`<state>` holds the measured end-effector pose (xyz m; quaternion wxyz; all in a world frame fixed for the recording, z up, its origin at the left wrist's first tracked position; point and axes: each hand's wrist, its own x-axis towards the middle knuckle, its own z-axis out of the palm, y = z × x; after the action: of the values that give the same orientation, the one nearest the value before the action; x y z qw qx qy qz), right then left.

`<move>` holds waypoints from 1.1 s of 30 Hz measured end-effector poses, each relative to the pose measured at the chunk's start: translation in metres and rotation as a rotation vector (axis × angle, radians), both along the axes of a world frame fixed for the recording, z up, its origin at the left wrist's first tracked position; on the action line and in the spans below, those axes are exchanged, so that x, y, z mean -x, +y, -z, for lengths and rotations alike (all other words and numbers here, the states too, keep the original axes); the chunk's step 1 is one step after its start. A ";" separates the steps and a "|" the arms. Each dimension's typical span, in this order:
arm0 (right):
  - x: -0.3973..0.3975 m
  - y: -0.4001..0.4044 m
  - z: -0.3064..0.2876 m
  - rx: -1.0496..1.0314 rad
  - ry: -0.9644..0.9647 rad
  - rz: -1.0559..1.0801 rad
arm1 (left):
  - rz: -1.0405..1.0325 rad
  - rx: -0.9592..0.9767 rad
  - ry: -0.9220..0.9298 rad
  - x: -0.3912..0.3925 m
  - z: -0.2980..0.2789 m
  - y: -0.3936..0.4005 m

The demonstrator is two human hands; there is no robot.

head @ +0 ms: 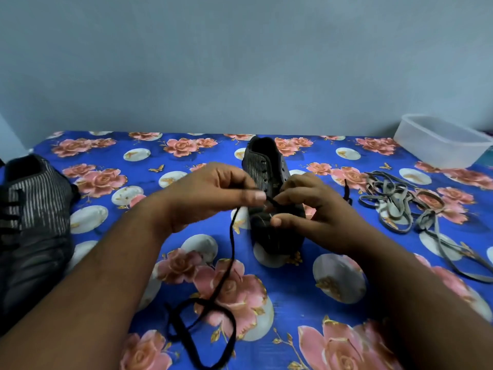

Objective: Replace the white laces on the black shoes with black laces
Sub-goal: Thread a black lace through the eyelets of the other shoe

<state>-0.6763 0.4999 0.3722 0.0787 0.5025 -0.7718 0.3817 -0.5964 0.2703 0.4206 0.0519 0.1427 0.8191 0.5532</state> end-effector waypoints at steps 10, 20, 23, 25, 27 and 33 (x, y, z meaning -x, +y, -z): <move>-0.007 0.011 -0.021 0.463 -0.448 -0.116 | -0.783 0.274 0.243 0.036 0.034 -0.051; -0.008 -0.002 -0.008 0.179 -0.232 0.197 | -0.291 -0.273 0.301 0.013 0.007 0.004; -0.007 -0.001 -0.007 0.100 -0.038 0.224 | -0.057 -0.239 0.248 0.004 0.009 0.017; -0.008 -0.003 -0.007 0.067 0.066 0.181 | 0.025 -0.243 0.223 0.002 0.011 0.021; -0.006 -0.005 -0.007 0.037 0.117 0.149 | 0.039 -0.284 0.227 0.002 0.012 0.024; -0.007 0.005 -0.018 0.350 -0.438 -0.007 | -0.271 -0.535 0.299 0.015 0.012 0.005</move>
<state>-0.6688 0.5053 0.3903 -0.0058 0.3895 -0.6908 0.6092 -0.6111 0.2755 0.4086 -0.1822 0.1209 0.6549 0.7234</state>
